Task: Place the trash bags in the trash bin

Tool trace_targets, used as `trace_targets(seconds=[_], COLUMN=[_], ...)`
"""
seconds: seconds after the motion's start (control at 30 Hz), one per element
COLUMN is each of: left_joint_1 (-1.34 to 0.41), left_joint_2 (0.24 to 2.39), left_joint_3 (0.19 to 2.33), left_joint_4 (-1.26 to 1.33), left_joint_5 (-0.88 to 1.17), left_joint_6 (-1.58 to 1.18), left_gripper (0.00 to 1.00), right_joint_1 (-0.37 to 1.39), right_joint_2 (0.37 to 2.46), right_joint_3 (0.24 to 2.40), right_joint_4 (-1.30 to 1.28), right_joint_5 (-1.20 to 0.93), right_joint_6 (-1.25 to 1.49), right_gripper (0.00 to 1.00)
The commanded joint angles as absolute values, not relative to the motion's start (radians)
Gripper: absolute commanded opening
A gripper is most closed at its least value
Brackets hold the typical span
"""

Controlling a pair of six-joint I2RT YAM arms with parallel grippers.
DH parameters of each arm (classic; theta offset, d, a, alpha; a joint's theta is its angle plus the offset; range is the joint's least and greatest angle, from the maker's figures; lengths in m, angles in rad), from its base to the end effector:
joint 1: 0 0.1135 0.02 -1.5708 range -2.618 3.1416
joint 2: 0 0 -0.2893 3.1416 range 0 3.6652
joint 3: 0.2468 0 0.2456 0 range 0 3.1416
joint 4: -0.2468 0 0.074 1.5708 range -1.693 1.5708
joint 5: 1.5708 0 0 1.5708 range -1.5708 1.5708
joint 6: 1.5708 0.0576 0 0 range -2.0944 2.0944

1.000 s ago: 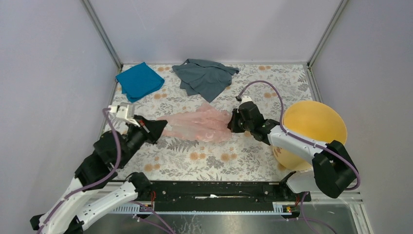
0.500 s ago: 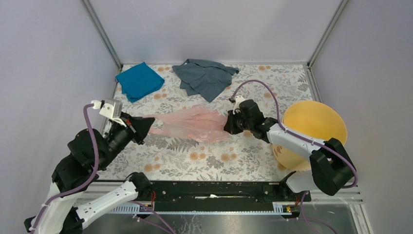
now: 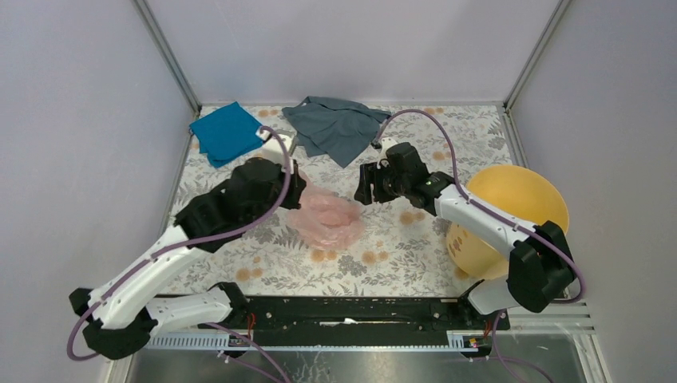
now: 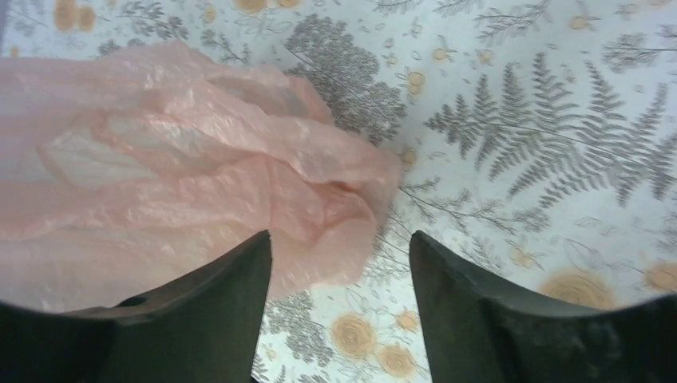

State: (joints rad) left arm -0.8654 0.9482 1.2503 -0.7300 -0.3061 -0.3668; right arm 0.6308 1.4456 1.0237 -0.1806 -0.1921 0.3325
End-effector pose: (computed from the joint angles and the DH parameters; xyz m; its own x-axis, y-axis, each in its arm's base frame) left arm 0.1287 -0.1244 0.4232 -0.4477 -0.0016 -0.8942 0.4153 0.8852 -0.2096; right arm 0.2627 0.2054 0.2838 -0.6630 -0.0875 -0.7435 -0.5179 0.7707 0.3712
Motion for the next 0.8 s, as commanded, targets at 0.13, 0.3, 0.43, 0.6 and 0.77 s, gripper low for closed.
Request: trace_targets(seconds=[0.13,0.3,0.43,0.6,0.77], left_joint_1=[-0.939,-0.94,-0.939,-1.001,-1.184], left_joint_2=[1.036,1.13,1.171,1.28,1.536], left_joint_3=[1.532,1.744,1.721,1.564,1.555], left_joint_4=[-0.753,-0.913,-0.92,-0.773,-0.694], left_joint_5=[-0.798,-0.908,-0.764,-0.51,-0.477], left_joint_6=[-0.223,-0.102,-0.162,-0.301,-0.358], left_gripper=[0.0,0.0,0.0,0.0,0.0], right_joint_1=[0.635,0.635,0.636,0.635,0.634], right_joint_2=[1.261,1.222,1.223,1.18,1.122], right_joint_3=[0.979,0.935,0.918,0.887,0.864], right_joint_4=[-0.368,-0.333,-0.301,-0.313,-0.364], right_joint_5=[-0.088,-0.084,-0.104,-0.039,0.076], right_joint_6=[0.293,0.307,0.32,0.31,0.297], right_gripper=[0.79,0.8,0.8,0.8,0.81])
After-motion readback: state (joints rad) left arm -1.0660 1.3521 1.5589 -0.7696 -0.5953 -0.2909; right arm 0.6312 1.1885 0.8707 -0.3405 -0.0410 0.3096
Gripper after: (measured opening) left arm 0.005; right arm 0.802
